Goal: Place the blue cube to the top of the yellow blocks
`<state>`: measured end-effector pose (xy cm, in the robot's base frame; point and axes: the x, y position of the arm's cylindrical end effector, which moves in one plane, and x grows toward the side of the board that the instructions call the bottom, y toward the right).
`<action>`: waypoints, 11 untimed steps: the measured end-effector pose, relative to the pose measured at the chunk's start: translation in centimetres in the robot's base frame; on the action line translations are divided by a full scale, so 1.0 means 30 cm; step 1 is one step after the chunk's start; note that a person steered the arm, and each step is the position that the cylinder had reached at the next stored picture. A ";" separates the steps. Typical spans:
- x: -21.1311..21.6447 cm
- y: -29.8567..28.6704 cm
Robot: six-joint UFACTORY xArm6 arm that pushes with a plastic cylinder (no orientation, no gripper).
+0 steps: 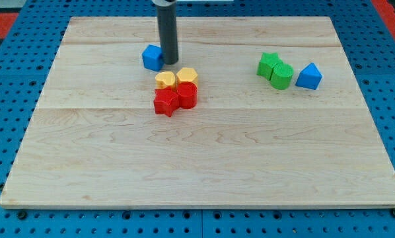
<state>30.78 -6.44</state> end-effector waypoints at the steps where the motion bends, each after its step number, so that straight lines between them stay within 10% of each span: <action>1: -0.174 -0.003; 5: 0.002 -0.115; 7: -0.129 -0.088; 9: 0.149 -0.077; 11: -0.041 -0.161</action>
